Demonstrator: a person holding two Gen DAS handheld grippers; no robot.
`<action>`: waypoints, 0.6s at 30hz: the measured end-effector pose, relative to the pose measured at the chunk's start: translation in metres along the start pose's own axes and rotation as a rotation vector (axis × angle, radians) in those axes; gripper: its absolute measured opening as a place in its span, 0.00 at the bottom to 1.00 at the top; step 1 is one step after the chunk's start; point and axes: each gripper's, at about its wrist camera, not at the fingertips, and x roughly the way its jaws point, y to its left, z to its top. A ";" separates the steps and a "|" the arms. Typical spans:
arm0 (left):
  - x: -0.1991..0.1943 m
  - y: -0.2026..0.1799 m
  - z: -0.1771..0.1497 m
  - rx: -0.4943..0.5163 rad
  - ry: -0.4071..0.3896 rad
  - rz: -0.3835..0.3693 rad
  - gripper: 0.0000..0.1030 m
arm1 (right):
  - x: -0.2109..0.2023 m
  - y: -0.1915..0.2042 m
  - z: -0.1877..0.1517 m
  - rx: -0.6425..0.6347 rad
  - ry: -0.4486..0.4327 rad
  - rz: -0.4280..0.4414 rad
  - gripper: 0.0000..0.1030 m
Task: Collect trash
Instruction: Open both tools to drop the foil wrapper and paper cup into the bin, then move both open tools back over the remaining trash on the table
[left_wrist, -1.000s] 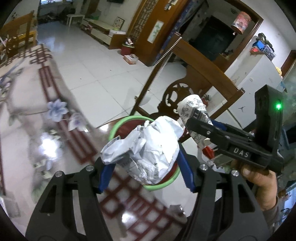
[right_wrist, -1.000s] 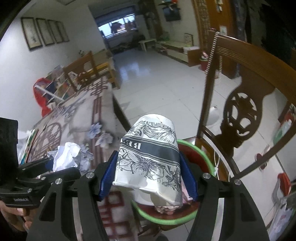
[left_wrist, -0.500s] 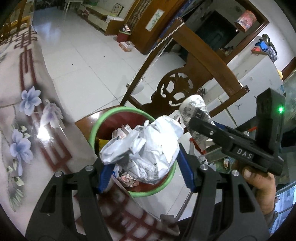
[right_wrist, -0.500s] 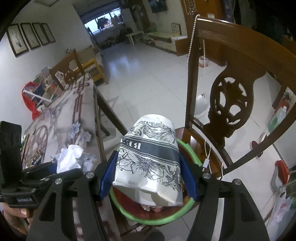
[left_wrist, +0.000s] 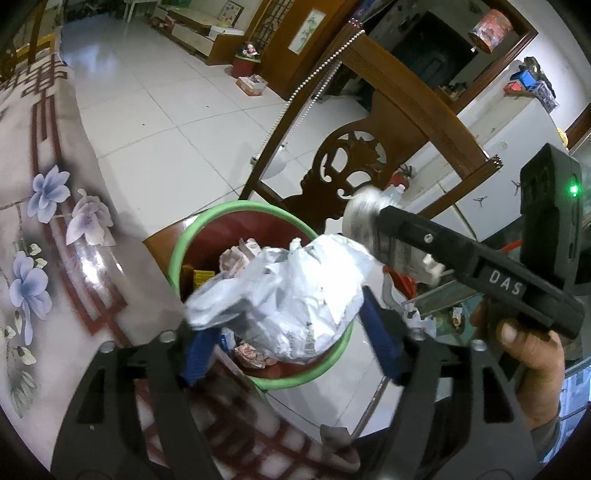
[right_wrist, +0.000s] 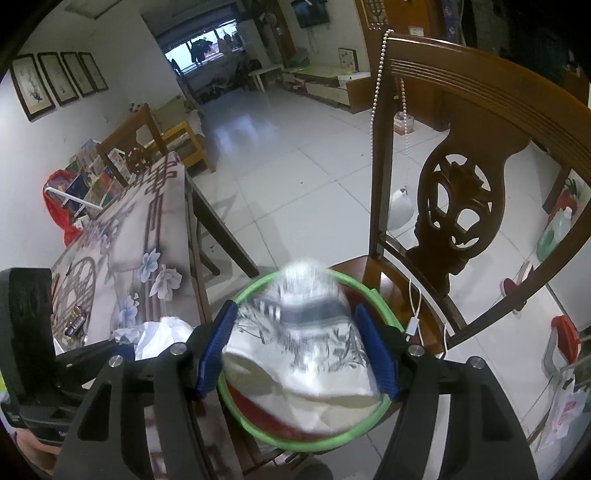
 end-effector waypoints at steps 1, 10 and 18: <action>0.001 -0.001 0.000 -0.002 -0.003 0.006 0.79 | 0.000 0.000 0.000 0.003 0.002 0.003 0.67; -0.015 0.009 -0.013 0.001 -0.019 0.069 0.94 | -0.006 0.010 0.002 0.004 -0.031 0.017 0.85; -0.058 0.019 -0.031 0.023 -0.071 0.135 0.95 | -0.007 0.046 0.001 -0.065 -0.034 0.042 0.90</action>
